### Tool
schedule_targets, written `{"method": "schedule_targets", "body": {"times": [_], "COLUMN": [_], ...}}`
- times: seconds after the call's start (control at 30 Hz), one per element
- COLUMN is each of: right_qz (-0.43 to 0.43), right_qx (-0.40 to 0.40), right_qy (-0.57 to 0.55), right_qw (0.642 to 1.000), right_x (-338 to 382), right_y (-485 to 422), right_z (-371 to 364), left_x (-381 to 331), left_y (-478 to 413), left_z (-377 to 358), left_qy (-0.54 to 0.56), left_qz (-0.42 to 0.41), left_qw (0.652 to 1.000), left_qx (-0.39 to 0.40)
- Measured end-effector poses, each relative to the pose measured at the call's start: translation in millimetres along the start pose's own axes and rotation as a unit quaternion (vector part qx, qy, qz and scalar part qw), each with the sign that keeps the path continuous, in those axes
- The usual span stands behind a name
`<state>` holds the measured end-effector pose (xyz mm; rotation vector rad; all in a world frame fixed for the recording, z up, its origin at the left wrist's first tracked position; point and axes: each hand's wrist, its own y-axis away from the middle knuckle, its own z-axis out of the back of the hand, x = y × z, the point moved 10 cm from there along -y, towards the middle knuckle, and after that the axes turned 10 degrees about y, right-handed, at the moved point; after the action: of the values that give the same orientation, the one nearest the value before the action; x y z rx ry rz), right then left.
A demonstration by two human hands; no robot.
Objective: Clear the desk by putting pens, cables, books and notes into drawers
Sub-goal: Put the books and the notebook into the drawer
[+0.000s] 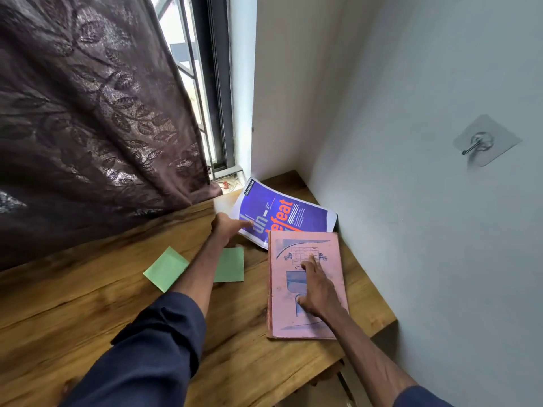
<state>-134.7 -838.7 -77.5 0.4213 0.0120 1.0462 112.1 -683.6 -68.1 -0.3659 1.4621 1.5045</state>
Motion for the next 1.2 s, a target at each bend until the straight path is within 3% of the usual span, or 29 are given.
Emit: {"method": "schedule_targets", "body": {"times": [0.17,0.3,0.43,0.57,0.7,0.83,0.97,1.1,1.2], "right_qz": [-0.012,-0.020,-0.022,-0.026,-0.021,-0.009,0.031,0.165,0.212], "right_qx": [0.002,-0.011,-0.019,0.032,-0.065,-0.147,-0.182,-0.074,-0.016], "right_qy": [-0.045,-0.076,-0.108,-0.081,-0.196,-0.308,-0.389,-0.454,-0.485], "right_qw": [0.999,0.997,0.994,0.996,0.978,0.940,0.902,0.873,0.848], "right_x": [3,1,-6,-14,-6,4,1,-2,-2], "right_y": [5,12,18,25,35,45,66,118,166], "right_z": [8,22,43,43,85,139,176,177,157], "left_x": [-8,-63,-133,-185,-200,-200,-190,-171,-139], "left_y": [33,74,133,190,238,276,304,355,380], "left_z": [-12,-13,-18,-3,13,36,39,39,30], "left_qy": [0.186,0.109,0.012,-0.010,-0.050,-0.009,0.102,0.212,0.274], "left_qz": [-0.055,-0.236,-0.403,-0.511,-0.581,-0.594,-0.533,-0.486,-0.429], "left_qw": [0.981,0.965,0.913,0.852,0.803,0.796,0.839,0.841,0.854], "left_qx": [0.002,-0.019,-0.067,-0.115,-0.126,-0.118,0.039,0.111,0.111]}}
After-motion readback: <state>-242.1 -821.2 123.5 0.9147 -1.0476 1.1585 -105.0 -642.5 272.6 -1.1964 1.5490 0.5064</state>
